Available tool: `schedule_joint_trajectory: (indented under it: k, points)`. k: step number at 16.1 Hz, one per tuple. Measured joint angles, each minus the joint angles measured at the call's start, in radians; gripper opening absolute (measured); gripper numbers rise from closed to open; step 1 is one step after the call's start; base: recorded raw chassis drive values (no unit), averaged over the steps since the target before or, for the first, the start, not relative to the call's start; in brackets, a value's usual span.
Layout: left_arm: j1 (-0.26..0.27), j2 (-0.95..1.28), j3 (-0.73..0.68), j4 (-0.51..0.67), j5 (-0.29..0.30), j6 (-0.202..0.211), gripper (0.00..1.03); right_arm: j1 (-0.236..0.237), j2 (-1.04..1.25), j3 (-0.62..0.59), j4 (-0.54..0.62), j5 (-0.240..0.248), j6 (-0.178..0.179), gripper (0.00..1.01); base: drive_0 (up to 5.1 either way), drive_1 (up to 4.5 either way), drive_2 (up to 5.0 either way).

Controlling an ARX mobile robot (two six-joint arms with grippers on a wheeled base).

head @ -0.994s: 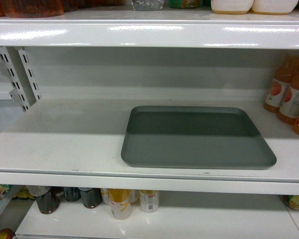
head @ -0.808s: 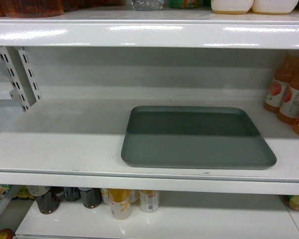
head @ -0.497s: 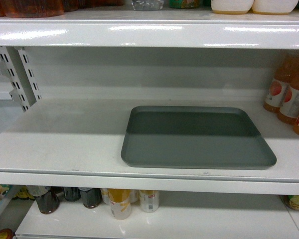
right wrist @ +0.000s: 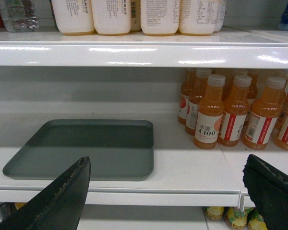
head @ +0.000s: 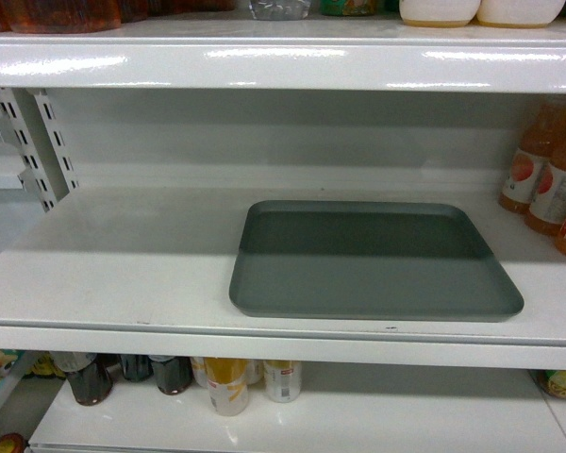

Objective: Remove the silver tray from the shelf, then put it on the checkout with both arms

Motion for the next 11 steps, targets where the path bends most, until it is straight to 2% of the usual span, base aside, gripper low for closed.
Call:
schedule_joint_trajectory:
  k: [11]
  points:
    - [0.000,0.000,0.000,0.000,0.000,0.000,0.98,0.000,0.000,0.000,0.000,0.000,0.000,0.98,0.0,0.00,0.0]
